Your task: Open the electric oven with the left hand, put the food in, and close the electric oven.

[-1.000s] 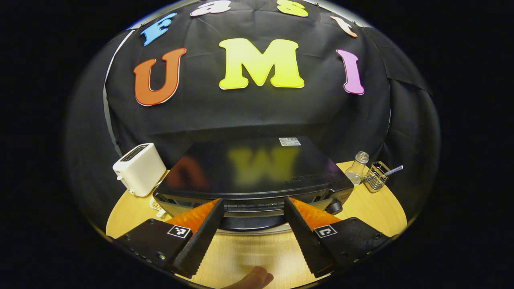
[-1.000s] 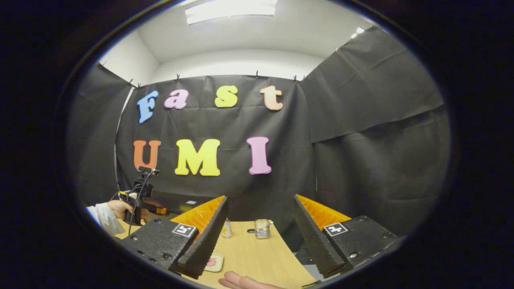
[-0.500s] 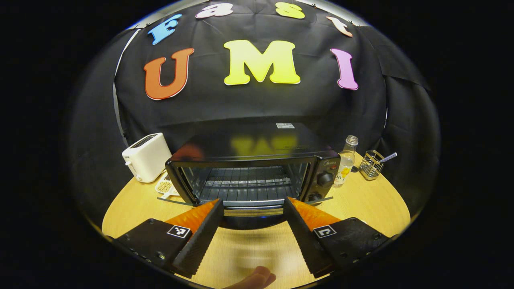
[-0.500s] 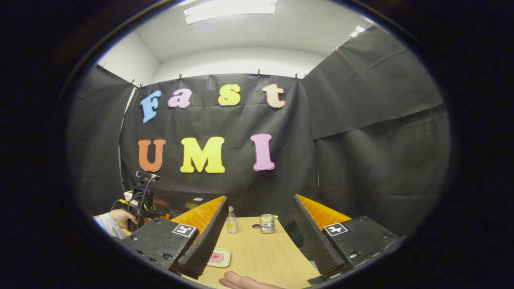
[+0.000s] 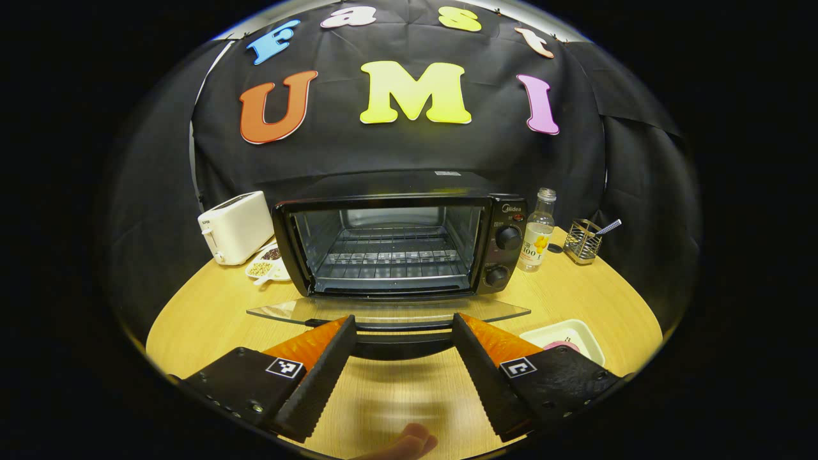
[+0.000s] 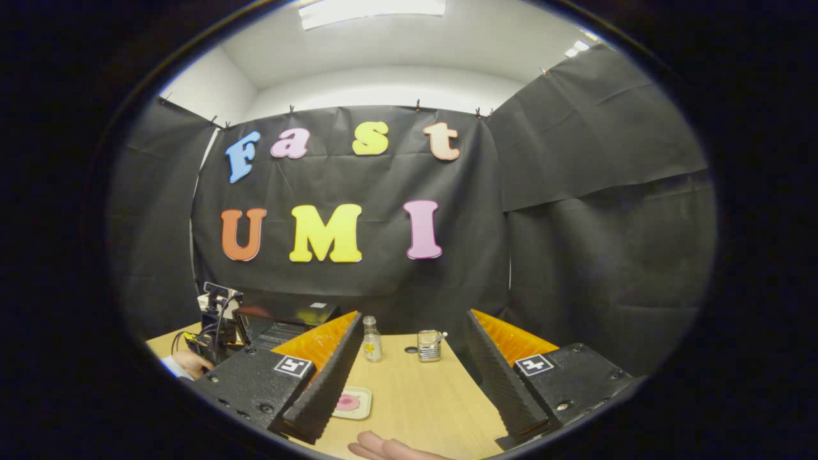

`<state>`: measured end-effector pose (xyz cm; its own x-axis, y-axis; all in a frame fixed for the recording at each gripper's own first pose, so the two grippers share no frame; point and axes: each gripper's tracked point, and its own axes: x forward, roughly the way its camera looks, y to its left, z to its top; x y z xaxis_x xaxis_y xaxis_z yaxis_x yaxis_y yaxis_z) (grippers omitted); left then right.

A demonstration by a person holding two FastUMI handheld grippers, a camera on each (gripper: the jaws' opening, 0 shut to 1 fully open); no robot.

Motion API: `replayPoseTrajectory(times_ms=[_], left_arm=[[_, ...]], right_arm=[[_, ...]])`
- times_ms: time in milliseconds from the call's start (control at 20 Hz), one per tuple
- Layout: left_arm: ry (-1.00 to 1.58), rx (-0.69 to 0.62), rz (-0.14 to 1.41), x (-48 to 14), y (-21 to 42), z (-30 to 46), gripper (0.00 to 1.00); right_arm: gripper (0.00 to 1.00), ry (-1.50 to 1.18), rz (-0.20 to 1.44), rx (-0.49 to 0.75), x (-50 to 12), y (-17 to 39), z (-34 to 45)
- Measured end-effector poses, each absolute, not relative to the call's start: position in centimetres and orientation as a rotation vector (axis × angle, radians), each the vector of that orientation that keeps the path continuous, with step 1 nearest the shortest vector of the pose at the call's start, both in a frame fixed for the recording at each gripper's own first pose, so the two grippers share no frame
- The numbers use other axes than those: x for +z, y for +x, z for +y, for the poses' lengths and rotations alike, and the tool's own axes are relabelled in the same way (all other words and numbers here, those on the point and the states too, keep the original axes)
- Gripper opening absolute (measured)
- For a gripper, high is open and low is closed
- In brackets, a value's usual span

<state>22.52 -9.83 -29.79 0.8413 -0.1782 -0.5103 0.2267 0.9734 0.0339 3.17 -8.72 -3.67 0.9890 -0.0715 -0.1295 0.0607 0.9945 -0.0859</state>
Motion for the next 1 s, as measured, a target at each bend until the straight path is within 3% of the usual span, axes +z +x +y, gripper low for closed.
replayPoseTrajectory(times_ms=[50, 100, 150, 300, 350, 400, 550, 650, 1000], left_arm=[[0.093, -0.213, 0.524, -30.1, 22.2, -9.8, 0.96], [0.095, -0.214, 0.531, -30.8, 21.7, -9.6, 0.96], [0.097, -0.215, 0.535, -31.4, 21.4, -9.5, 0.96], [0.095, -0.212, 0.558, -33.0, 20.3, -9.4, 0.96], [0.096, -0.212, 0.562, -33.5, 20.0, -9.3, 0.96], [0.097, -0.212, 0.573, -34.2, 19.8, -9.3, 0.96], [0.078, -0.207, 0.628, -36.6, 19.0, -9.0, 0.96], [0.072, -0.200, 0.658, -37.8, 18.5, -8.8, 0.96], [0.061, -0.201, 0.620, -35.7, 18.0, -7.8, 0.97]], right_arm=[[1.00, -0.082, 0.145, -0.060, -4.0, 3.3, -8.4], [0.96, -0.078, 0.155, -0.052, -4.2, 3.4, -8.0], [1.00, -0.068, 0.160, -0.047, -4.2, 3.5, -7.7], [1.00, -0.052, 0.179, -0.036, -4.7, 3.8, -7.2], [0.96, -0.051, 0.181, -0.032, -4.7, 3.8, -7.1], [1.00, -0.051, 0.183, -0.029, -4.8, 3.8, -7.0], [0.96, -0.050, 0.196, -0.030, -5.1, 3.9, -7.0], [1.00, -0.051, 0.207, -0.023, -5.4, 4.0, -6.8], [1.00, -0.064, 0.261, 0.013, -6.9, 4.9, -5.9]])
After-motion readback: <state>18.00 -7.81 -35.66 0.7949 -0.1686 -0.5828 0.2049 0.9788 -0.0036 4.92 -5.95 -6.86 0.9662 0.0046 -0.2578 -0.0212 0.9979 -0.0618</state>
